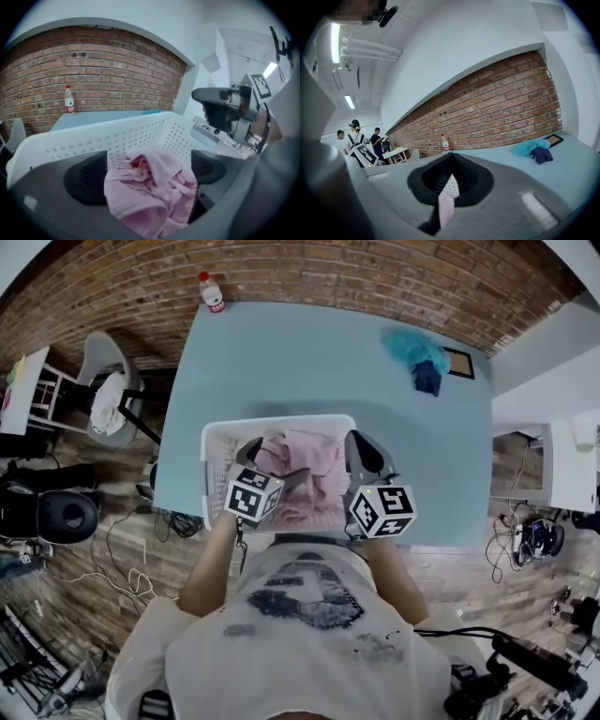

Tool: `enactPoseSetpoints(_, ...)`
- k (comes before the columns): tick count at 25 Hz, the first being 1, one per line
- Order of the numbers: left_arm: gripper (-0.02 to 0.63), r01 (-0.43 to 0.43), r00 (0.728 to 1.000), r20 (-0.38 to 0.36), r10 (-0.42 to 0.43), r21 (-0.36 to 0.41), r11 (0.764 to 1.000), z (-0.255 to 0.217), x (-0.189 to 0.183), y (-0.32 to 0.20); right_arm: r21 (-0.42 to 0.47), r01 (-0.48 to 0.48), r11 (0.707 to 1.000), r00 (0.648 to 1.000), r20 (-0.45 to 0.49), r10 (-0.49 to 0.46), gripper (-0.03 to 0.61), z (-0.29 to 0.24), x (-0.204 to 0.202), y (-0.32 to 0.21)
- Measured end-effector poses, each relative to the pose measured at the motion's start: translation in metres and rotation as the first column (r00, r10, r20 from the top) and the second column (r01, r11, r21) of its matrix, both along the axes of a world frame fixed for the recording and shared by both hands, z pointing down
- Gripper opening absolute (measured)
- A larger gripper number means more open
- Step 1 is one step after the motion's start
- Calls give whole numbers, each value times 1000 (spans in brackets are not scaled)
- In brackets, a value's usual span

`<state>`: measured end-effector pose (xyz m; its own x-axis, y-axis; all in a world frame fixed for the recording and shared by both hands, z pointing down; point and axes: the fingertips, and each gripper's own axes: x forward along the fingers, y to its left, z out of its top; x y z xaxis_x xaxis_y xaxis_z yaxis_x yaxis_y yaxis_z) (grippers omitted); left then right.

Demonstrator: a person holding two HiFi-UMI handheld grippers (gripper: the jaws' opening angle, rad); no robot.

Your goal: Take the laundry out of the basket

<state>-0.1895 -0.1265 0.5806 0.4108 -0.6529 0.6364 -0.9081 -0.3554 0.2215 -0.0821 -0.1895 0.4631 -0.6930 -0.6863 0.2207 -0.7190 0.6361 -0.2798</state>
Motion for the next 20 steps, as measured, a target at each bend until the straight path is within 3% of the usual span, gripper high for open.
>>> enactPoseSetpoints(7, 533, 26, 999, -31, -30, -112, 993, 38, -1, -14, -11, -12, 1000, 1000, -3, 12, -3, 2, 0, -3)
enactPoseSetpoints(20, 533, 17, 1000, 12, -15, -220, 975, 83, 1, -22, -36, -27, 999, 1000, -10, 26, -3, 13, 5, -10)
